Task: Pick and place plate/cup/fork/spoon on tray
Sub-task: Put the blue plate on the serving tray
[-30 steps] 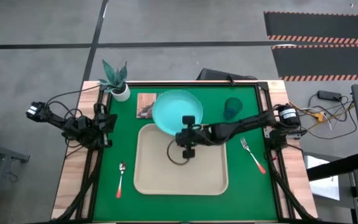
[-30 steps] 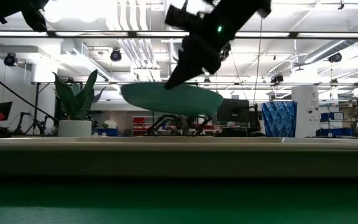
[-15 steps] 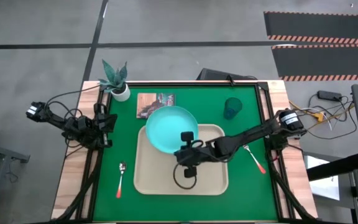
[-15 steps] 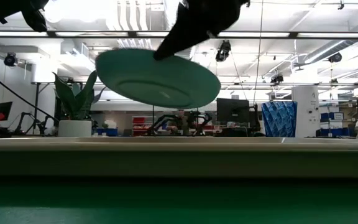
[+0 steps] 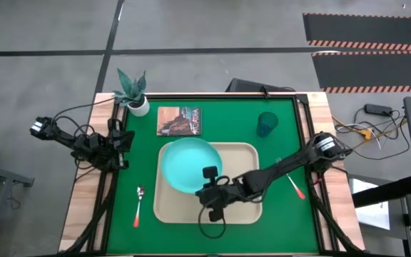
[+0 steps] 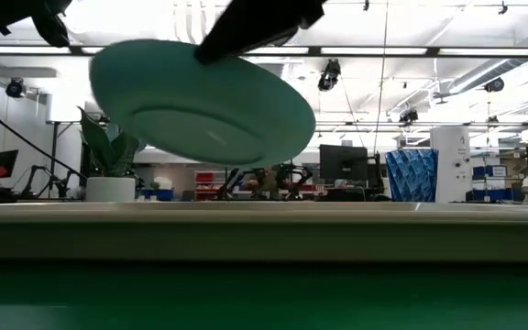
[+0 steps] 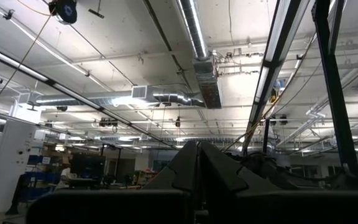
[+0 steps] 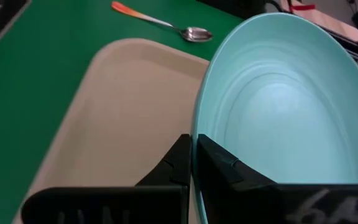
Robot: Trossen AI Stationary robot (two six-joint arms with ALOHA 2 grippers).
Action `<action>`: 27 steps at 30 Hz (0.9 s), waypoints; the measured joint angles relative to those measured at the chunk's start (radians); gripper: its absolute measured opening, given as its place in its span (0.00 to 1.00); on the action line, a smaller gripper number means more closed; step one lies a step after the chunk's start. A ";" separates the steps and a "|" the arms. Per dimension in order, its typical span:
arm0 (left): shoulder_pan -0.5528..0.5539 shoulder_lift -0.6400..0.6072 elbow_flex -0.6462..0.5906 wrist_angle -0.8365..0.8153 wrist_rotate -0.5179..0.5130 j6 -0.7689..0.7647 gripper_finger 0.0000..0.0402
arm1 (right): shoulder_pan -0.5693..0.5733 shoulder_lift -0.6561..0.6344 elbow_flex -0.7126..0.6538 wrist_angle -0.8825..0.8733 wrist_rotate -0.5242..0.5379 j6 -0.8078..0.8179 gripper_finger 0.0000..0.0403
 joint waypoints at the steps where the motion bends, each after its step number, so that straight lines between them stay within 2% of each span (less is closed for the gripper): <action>1: 0.000 0.000 0.000 0.000 0.000 0.000 0.01 | 0.005 0.008 0.011 0.000 0.000 0.001 0.02; 18: 0.000 0.003 0.000 -0.002 0.002 0.000 0.01 | 0.042 0.138 0.066 0.049 0.002 -0.011 0.02; 27: 0.000 0.007 0.000 -0.001 0.005 0.000 0.01 | 0.060 0.195 0.065 0.016 0.064 -0.085 0.02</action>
